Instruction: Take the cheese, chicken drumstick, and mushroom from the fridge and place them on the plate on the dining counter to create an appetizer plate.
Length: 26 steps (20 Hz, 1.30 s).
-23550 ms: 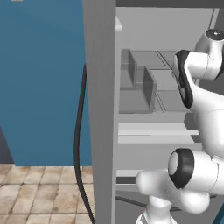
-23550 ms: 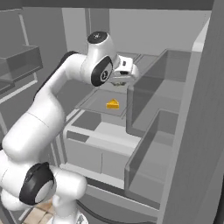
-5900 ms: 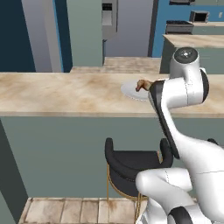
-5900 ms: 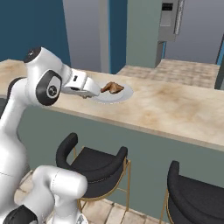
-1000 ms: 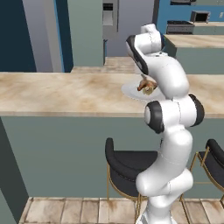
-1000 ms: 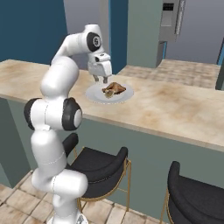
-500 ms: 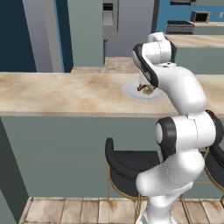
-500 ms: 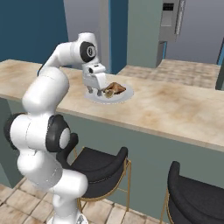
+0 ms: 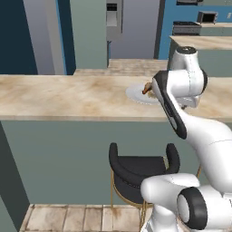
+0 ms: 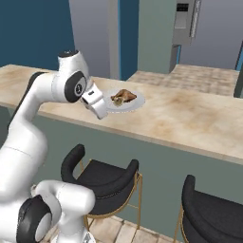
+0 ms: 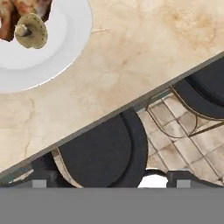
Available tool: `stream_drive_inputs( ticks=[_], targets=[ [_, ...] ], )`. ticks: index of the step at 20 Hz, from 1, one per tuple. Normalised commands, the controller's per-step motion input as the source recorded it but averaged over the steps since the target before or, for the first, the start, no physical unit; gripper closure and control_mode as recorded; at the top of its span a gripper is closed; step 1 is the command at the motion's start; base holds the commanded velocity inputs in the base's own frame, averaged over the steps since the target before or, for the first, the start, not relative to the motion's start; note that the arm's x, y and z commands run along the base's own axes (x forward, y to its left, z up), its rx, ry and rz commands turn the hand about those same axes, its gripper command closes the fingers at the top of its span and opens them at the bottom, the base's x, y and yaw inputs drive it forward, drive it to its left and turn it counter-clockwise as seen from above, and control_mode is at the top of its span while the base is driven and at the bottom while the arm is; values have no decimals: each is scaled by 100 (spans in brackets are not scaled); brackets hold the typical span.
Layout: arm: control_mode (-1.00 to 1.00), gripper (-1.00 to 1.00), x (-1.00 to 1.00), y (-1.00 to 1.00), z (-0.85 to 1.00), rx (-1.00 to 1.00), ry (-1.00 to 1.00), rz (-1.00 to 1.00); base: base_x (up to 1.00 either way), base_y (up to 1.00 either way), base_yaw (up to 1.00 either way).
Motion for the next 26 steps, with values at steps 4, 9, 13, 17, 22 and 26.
stream_drive_inputs(
  ticks=[4, 9, 13, 17, 22, 26],
  targets=[
    [-100, -100, -34, 0, 74, 0, -20, 9, 0, 0, 0],
    [100, -100, -45, -5, 54, 0, -1, 4, -20, -10, 0],
    [100, -100, 0, 0, 0, 0, 0, 0, -100, -89, 0],
    [100, -100, 0, 0, 0, 0, 0, 0, -94, -100, -3],
    [100, -100, 0, 0, 0, 0, 0, 0, -85, -100, -7],
    [100, -100, 0, 0, 0, 0, 0, 0, -80, -100, -12]
  ],
)
